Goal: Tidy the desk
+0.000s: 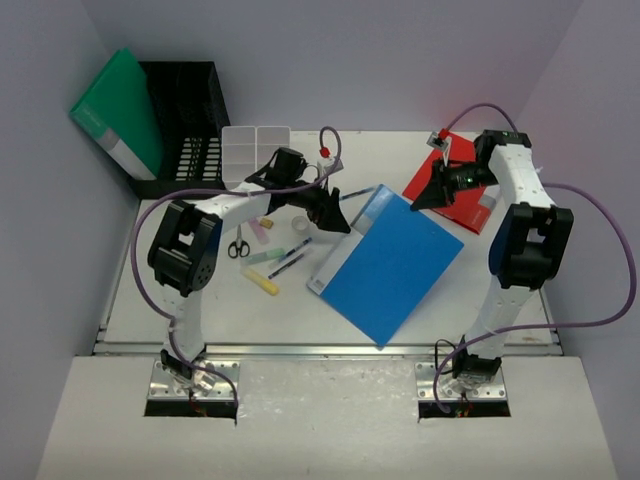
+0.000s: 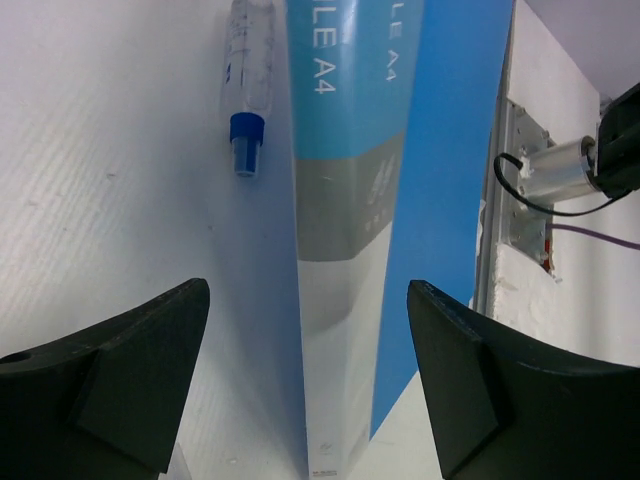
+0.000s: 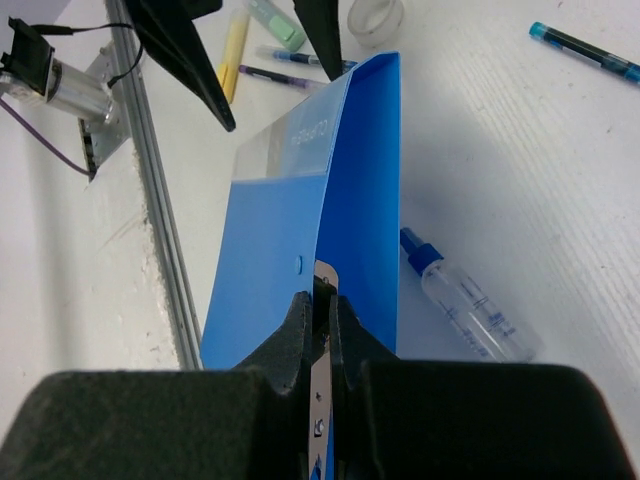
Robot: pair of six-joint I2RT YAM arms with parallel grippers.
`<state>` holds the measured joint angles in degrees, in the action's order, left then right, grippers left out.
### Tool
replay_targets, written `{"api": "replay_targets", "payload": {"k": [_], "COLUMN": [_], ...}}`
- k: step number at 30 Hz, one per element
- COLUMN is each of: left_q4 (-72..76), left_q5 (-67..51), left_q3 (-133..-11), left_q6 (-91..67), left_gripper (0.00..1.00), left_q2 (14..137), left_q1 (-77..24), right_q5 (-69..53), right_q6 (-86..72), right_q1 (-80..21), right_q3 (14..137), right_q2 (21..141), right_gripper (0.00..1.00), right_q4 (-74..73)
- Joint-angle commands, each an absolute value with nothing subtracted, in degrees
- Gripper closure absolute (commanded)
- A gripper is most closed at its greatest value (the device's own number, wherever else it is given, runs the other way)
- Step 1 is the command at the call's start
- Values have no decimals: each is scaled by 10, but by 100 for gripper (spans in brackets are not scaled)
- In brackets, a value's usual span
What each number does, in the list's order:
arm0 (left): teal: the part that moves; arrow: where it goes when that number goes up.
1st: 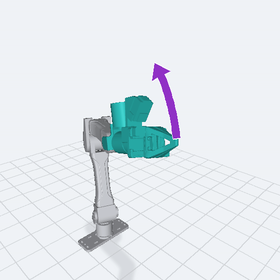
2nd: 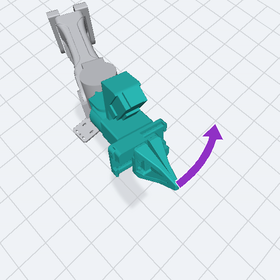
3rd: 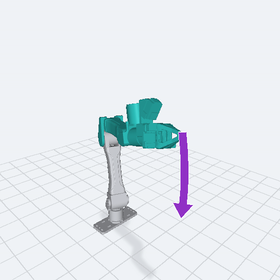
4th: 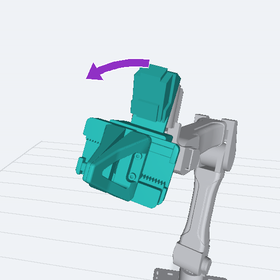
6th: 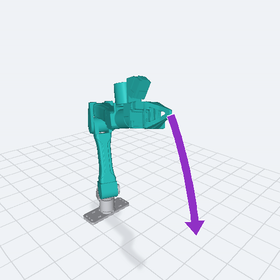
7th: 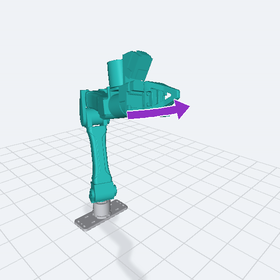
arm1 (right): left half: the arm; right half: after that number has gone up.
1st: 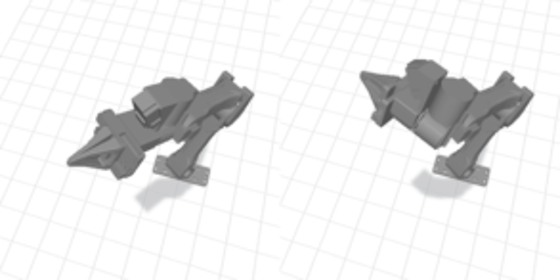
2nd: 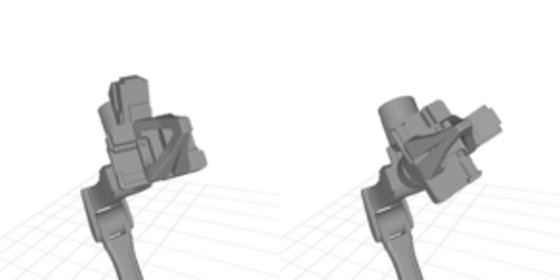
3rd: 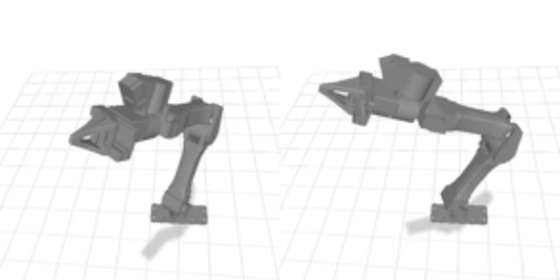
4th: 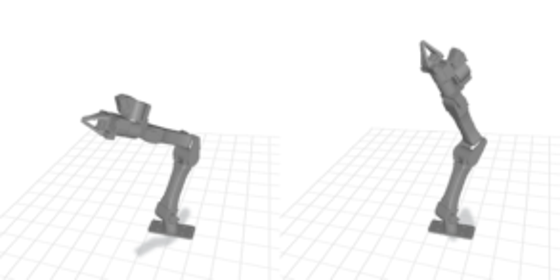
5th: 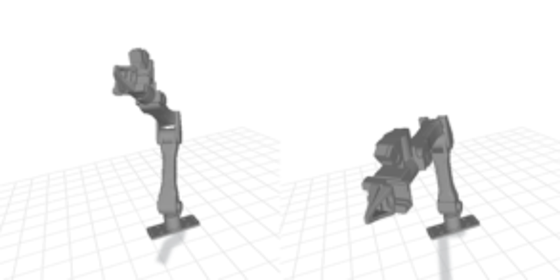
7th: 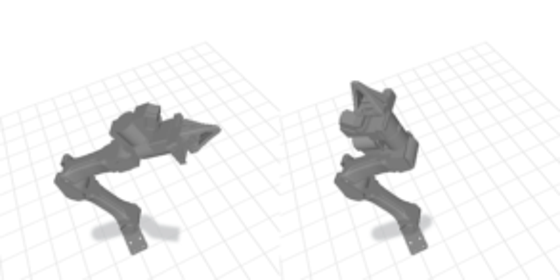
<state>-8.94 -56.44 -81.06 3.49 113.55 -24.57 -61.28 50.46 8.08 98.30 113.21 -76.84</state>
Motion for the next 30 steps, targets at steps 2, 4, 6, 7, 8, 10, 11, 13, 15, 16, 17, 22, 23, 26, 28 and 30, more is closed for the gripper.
{"api": "replay_targets", "payload": {"k": [2,4,6,7,8,10,11,13,15,16,17,22,23,26,28,30], "left_q4": [-167,-209,-250,-284,-313,-350,-370,-393,-405,-405,-402,-348,-311,-174,-75,-17], "left_q5": [-633,-658,-673,-674,-674,-674,-674,-675,-676,-675,-677,-688,-691,-709,-709,-696], "left_q3": [-883,-893,-899,-907,-914,-925,-931,-941,-941,-939,-936,-909,-902,-853,-820,-790], "left_q6": [157,197,230,266,295,325,341,365,370,370,366,316,278,137,54,9], "left_gripper": [23,24,25,26,27,29,30,34,42,48,55,77,80,89,98,100], "left_q2": [1168,1175,1179,1182,1184,1192,1198,1209,1215,1217,1217,1208,1200,1178,1158,1126], "left_q1": [-275,-285,-295,-301,-306,-315,-318,-322,-322,-323,-323,-319,-316,-306,-299,-295], "right_q5": [-607,-602,-600,-599,-597,-594,-592,-591,-591,-591,-591,-593,-594,-599,-599,-598], "right_q6": [526,526,526,526,525,524,524,523,522,522,522,522,522,524,524,523], "right_q1": [59,51,46,42,38,33,30,26,24,24,24,24,24,23,23,23], "right_q3": [999,999,999,999,999,999,999,1000,1002,1002,1001,1002,1002,998,994,990], "right_q2": [1094,1091,1089,1088,1087,1086,1085,1084,1082,1082,1081,1074,1072,1065,1059,1052], "right_gripper": [100,100,100,100,100,100,100,100,100,100,100,100,100,100,100,100], "right_q4": [-855,-853,-853,-851,-849,-847,-846,-845,-845,-845,-846,-847,-847,-851,-851,-851]}}
